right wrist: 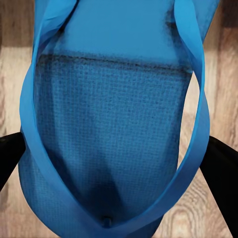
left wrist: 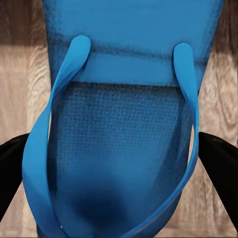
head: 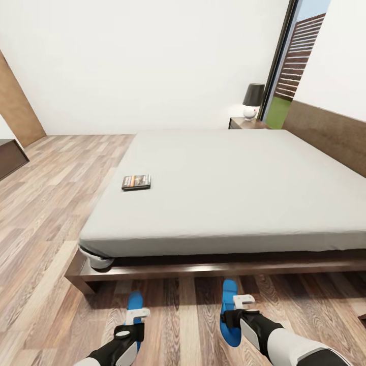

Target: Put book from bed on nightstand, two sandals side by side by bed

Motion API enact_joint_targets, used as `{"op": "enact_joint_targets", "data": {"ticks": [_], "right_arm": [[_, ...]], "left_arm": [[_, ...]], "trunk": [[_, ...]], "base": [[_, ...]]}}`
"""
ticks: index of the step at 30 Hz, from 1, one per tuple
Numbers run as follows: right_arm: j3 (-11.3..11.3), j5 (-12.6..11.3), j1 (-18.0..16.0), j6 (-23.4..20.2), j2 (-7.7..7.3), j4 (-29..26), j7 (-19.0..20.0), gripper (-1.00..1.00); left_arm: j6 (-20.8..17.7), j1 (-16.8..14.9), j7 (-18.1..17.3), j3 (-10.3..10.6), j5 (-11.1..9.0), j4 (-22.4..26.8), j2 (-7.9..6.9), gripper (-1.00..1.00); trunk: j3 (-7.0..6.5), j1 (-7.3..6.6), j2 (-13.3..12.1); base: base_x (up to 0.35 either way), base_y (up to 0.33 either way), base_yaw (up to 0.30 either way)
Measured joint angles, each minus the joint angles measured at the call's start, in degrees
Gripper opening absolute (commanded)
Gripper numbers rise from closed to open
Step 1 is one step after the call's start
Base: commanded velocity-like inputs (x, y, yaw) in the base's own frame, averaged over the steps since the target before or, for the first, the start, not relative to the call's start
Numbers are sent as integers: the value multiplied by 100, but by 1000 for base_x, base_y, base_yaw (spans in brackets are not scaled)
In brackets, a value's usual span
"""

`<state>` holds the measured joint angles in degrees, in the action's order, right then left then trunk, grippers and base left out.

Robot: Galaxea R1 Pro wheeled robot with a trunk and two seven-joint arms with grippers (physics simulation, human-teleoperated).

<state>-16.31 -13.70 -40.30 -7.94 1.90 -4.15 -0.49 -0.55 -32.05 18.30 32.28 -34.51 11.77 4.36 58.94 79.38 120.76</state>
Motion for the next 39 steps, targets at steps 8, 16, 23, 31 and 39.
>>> {"op": "enact_joint_targets", "data": {"ticks": [8, 16, 23, 31, 39], "right_arm": [[-17, 29, -1, 215, -9, 12, 1, -100], [-11, -3, -3, 209, -25, -16, 2, -100], [-1, -18, 8, 977, -49, 12, -1, -100], [25, -26, 7, 519, -41, -51, 6, -100], [27, -24, 6, 459, -39, -60, 10, -100]], "left_arm": [[-1991, -73, 56, -175, -499, 857, -183, -100], [-2516, -347, 70, -180, -497, 1017, -206, -100], [-2516, -351, 70, -181, -501, 1027, -246, -100], [-2516, -351, 70, -181, -508, 1027, -239, -100], [-2509, -351, 70, -178, -508, 1027, -235, -100]], "trunk": [[35, 43, 79], [178, 219, 400], [304, 373, 680], [448, 549, 1001], [502, 615, 1123]], "base": [[0, 0, 0], [0, 0, 0], [0, 0, 0], [0, 0, 0], [-5, 0, 0]]}}
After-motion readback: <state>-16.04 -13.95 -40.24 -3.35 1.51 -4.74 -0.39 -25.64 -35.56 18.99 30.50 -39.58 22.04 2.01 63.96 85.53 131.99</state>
